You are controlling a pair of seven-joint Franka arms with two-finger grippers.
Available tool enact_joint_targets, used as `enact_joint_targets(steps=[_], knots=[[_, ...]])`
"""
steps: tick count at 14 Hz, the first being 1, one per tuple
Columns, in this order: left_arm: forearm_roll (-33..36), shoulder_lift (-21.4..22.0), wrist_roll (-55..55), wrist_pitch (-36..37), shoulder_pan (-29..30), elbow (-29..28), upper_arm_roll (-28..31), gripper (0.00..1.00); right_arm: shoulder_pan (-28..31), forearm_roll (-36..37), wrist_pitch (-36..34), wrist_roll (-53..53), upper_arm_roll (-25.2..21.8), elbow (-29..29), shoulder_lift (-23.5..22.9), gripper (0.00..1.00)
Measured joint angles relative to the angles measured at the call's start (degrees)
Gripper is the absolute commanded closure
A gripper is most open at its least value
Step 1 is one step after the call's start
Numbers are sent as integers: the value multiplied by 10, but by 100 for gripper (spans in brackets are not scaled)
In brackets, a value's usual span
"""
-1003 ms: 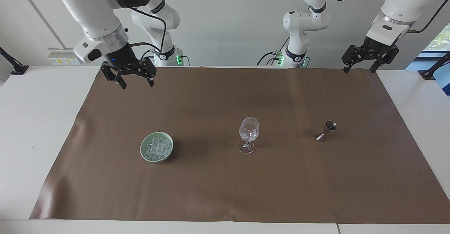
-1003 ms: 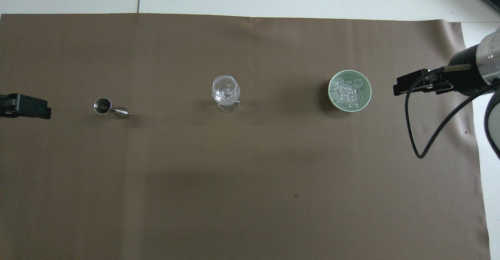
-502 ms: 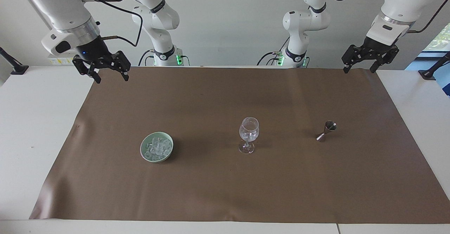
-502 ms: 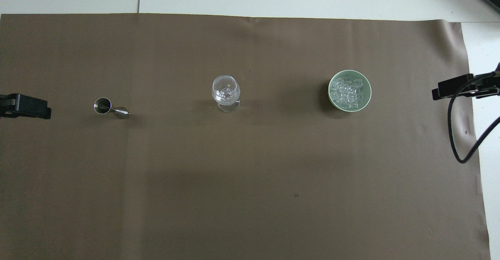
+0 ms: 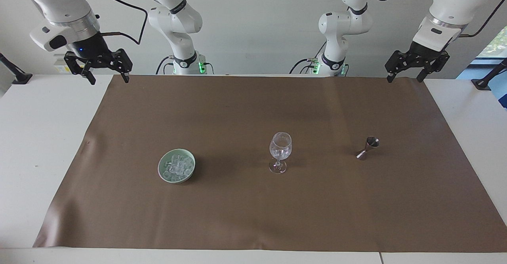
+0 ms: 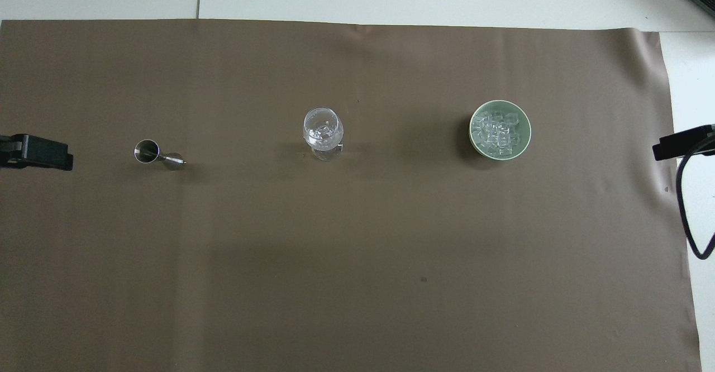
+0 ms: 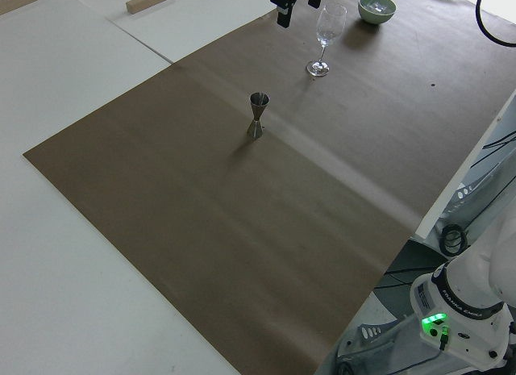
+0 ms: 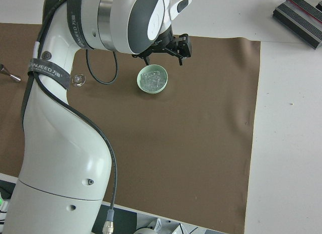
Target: Pour wine and add ice with both arms
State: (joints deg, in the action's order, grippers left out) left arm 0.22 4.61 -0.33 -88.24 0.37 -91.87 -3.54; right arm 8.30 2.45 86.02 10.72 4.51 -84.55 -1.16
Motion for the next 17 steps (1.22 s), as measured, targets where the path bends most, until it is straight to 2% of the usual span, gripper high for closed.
enact_joint_targets(steps=[17], knots=[[0,0,0,0,0,0,0,0,-21,0,0,0,-1,1,0,0]])
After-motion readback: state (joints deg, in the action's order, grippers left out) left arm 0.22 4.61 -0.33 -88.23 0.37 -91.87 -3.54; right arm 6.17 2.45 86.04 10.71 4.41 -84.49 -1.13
